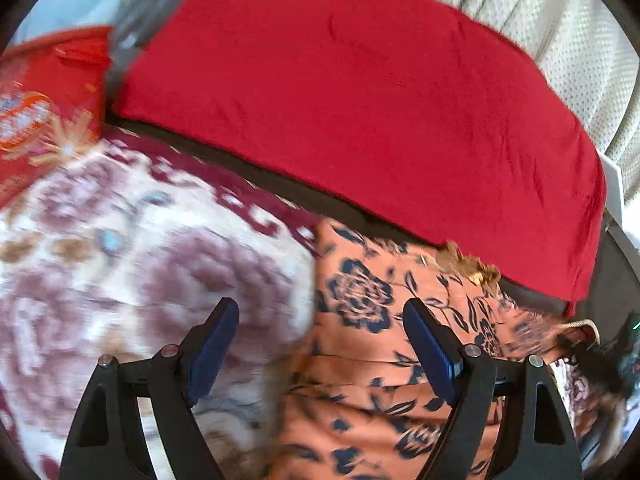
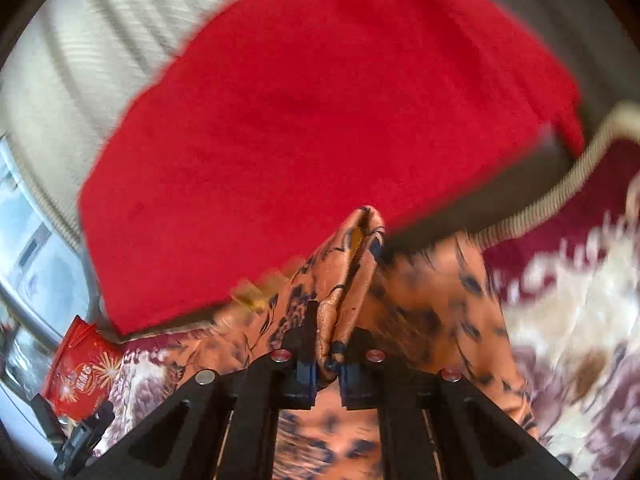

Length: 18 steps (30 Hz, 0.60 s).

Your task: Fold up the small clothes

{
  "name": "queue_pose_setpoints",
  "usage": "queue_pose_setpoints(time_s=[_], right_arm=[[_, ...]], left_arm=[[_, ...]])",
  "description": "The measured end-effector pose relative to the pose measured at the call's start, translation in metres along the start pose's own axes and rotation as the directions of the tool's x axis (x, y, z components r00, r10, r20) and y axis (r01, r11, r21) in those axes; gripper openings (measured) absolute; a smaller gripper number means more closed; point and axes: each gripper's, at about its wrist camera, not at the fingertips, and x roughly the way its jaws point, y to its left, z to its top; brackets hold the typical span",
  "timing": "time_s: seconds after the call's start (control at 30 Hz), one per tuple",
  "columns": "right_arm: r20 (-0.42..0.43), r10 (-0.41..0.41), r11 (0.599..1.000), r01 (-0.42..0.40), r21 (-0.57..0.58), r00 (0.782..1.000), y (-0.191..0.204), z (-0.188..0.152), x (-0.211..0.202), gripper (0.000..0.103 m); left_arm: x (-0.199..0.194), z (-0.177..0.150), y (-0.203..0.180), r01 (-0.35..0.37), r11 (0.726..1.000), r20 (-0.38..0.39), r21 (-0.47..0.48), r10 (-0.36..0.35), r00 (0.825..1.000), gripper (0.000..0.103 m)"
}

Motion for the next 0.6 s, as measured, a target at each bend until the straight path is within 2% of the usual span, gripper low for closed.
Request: queue_pose_setpoints(time_s=[0.03, 0.07, 0.1, 0.13, 0.2, 0.23, 0.27, 0.3, 0.37, 0.47, 0.53, 0.57, 0.6], right_arm=[[-0.045, 0.000, 1.000, 0.001, 0.024, 0.999, -0.014, -0.007, 0.014, 0.011], [-0.080, -0.030, 0.999, 0.033, 0.036, 0.996, -0.030, -0.016, 0.026, 0.011], [-0.097, -0.040, 0.998, 0.044, 0.042, 0.994, -0.037, -0.020, 0.033, 0.013], [-0.125, -0.027, 0.997, 0.035, 0.068, 0.992, -0.046, -0.024, 0.038, 0.014], [-0.128, 0.015, 0.992, 0.002, 0.128, 0.992, -0.059, -0.029, 0.033, 0.039], [-0.112, 0.029, 0.988, -0.011, 0.153, 0.993, -0.063, -0.029, 0.024, 0.049], [-0.094, 0.038, 0.985, -0.021, 0.174, 0.995, -0.066, -0.026, 0.016, 0.072], [-0.068, 0.030, 0.983, -0.017, 0.185, 0.997, -0.068, -0.025, 0.008, 0.077], [-0.007, -0.013, 0.983, 0.014, 0.183, 1.000, -0.066, -0.015, -0.009, 0.077], [0.053, 0.073, 0.982, -0.081, 0.171, 0.996, -0.053, 0.008, -0.024, 0.077], [0.024, 0.167, 0.976, -0.169, 0.136, 0.986, -0.035, 0.018, -0.015, 0.080], [-0.023, 0.217, 0.970, -0.213, 0.115, 0.976, -0.025, 0.019, -0.001, 0.085], [-0.064, 0.242, 0.966, -0.234, 0.113, 0.968, -0.025, 0.019, 0.010, 0.085]], left_arm=[[0.014, 0.001, -0.008, 0.002, 1.000, -0.037, 0.026, -0.001, 0.999, 0.084], [0.026, 0.000, -0.014, -0.024, 0.998, -0.067, 0.062, 0.028, 0.997, 0.084], [0.041, -0.002, -0.020, -0.088, 0.990, -0.104, 0.111, 0.100, 0.990, 0.084], [0.058, -0.006, -0.023, -0.152, 0.975, -0.145, 0.159, 0.176, 0.974, 0.084], [0.084, -0.017, -0.021, -0.201, 0.956, -0.217, 0.214, 0.247, 0.945, 0.085], [0.084, -0.019, -0.020, -0.204, 0.954, -0.197, 0.221, 0.248, 0.948, 0.086], [0.082, -0.022, -0.021, -0.205, 0.949, -0.172, 0.239, 0.249, 0.953, 0.086], [0.080, -0.024, -0.023, -0.208, 0.945, -0.159, 0.253, 0.253, 0.954, 0.086], [0.080, -0.026, -0.023, -0.212, 0.943, -0.155, 0.255, 0.256, 0.954, 0.087], [0.080, -0.026, -0.023, -0.215, 0.942, -0.160, 0.257, 0.260, 0.952, 0.087], [0.080, -0.027, -0.024, -0.214, 0.941, -0.159, 0.263, 0.261, 0.952, 0.087], [0.080, -0.026, -0.024, -0.212, 0.941, -0.158, 0.263, 0.259, 0.953, 0.087], [0.079, -0.027, -0.025, -0.209, 0.941, -0.157, 0.265, 0.256, 0.954, 0.087]])
